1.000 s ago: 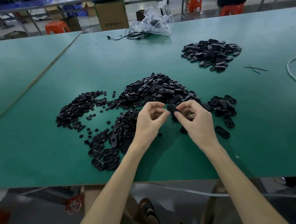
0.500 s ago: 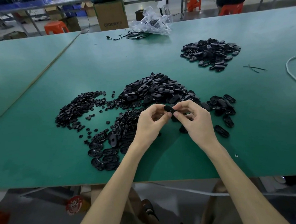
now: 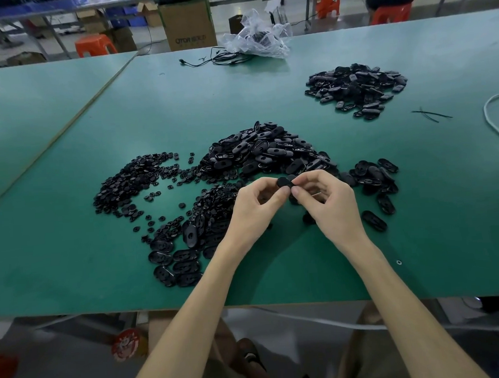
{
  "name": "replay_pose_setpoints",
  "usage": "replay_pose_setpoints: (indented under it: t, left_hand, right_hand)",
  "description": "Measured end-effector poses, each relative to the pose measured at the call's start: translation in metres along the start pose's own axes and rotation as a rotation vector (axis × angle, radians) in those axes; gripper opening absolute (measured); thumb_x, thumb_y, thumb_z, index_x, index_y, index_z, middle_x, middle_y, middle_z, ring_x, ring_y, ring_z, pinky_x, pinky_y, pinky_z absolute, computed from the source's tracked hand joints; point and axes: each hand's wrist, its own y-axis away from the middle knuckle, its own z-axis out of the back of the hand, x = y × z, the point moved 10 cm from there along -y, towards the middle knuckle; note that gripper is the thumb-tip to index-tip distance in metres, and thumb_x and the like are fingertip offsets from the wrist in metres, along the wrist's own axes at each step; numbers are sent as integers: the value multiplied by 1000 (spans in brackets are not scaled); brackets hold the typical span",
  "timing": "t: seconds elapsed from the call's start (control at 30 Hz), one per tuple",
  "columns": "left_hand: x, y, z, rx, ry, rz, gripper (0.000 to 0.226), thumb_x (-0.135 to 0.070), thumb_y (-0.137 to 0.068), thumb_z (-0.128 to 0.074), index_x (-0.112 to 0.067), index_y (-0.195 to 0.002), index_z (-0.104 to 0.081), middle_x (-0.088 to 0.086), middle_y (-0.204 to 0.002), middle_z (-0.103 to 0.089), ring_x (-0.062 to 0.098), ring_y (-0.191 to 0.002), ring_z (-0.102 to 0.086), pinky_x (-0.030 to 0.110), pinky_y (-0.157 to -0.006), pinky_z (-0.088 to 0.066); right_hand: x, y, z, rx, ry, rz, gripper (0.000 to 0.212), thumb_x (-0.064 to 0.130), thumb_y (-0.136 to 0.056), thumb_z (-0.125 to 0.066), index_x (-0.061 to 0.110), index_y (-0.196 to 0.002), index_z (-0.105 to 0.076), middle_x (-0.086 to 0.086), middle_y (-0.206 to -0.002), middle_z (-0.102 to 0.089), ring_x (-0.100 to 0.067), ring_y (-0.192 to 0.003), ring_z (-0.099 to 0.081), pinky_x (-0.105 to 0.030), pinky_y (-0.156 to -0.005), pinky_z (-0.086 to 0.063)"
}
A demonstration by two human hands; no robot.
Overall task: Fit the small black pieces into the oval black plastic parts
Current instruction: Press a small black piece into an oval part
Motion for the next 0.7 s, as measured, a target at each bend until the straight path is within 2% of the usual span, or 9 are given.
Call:
replay_pose_setpoints:
  t: [0.07,0.2,0.3,0.43,0.6,0.7]
  left_hand:
    - [0,0,0,0,0,5,10,-14,-98,-71,-9,-106,-76,-2,-87,-75,5,-77,-65,18,-74,-52]
    - [0,0,0,2,-5,24,11,-13,-99,-69,-8,-106,-76,4,-84,-75,7,-76,-65,17,-73,-52]
    - [-1,1,0,-1,-1,35,11,-14,-99,-69,-8,-105,-76,4,-83,-75,6,-75,-65,16,-72,-51]
    - [-2,2,-3,16,-13,45,8,-16,-98,-69,-11,-103,-75,14,-90,-75,12,-75,-64,28,-73,-52]
    - [1,1,-5,38,-56,53,7,-20,-97,-72,-14,-98,-73,-3,-76,-67,11,-69,-57,26,-65,-46]
    - [-3,2,-12,88,-122,14,4,-21,-97,-71,-19,-94,-71,4,-71,-63,14,-66,-53,35,-63,-45]
  right_hand:
    - [0,0,0,-2,10,3,11,11,-93,-77,20,-99,-73,13,-89,-76,-10,-85,-72,-26,-78,-57]
    - [-1,0,0,-1,2,-6,12,12,-93,-77,21,-97,-72,14,-88,-76,-9,-83,-72,-21,-76,-55]
    - [0,0,0,0,-7,-9,12,11,-94,-76,22,-97,-73,14,-89,-76,-10,-84,-72,-25,-78,-56]
    - [1,0,2,0,-32,-9,14,8,-94,-74,21,-99,-76,13,-90,-76,-10,-85,-72,-30,-79,-58]
    - [2,1,3,-2,-28,-15,17,6,-94,-73,21,-98,-80,10,-92,-77,-13,-85,-72,-38,-79,-60]
    - [6,2,3,0,-9,15,19,4,-94,-73,20,-96,-82,6,-98,-74,-18,-89,-71,-44,-81,-60]
